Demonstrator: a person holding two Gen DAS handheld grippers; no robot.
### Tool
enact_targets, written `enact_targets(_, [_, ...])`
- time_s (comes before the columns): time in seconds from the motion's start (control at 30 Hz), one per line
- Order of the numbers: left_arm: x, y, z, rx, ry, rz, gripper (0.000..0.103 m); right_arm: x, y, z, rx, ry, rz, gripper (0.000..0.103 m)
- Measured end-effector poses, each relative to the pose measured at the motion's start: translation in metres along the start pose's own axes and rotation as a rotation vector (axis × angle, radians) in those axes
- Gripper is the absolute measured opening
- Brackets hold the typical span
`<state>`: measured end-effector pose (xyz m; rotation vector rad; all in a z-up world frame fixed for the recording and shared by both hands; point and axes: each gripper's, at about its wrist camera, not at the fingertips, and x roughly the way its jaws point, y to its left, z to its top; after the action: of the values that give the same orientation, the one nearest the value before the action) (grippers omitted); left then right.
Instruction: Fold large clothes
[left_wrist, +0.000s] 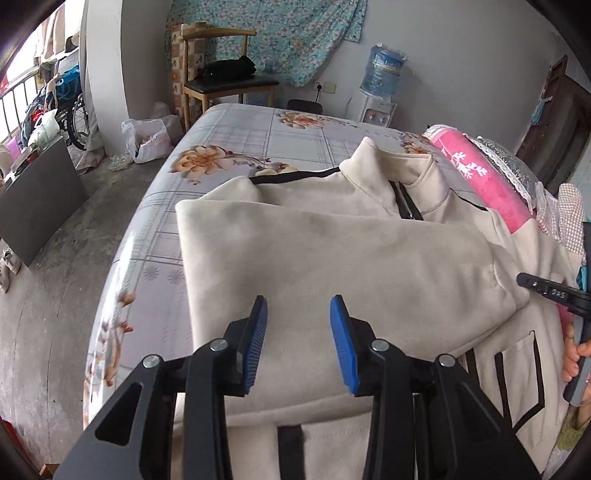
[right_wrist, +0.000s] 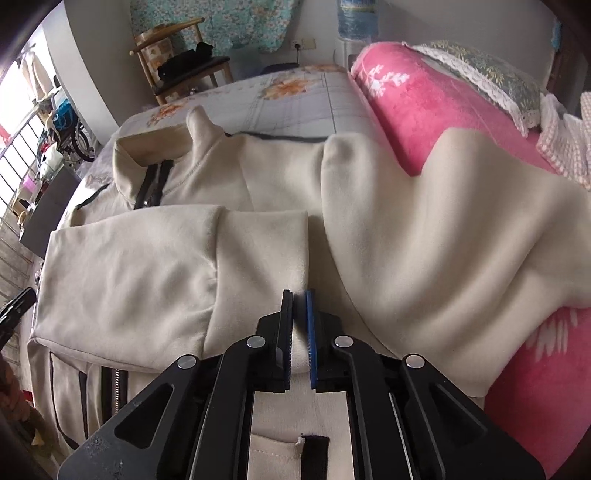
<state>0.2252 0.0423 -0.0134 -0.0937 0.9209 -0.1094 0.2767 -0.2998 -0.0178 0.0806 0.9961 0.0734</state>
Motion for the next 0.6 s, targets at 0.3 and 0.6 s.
enact_targets(0.3, [0.039, -0.001, -0.001, -0.054, 0.065, 0.039, 0.057, 0.036, 0.035, 0.007, -0.156, 0.042, 0.074, 0.030])
enact_targets(0.6, [0.049, -0.024, -0.006, 0.039, 0.087, 0.095, 0.081, 0.014, 0.024, -0.015, -0.145, 0.023, 0.037, 0.058])
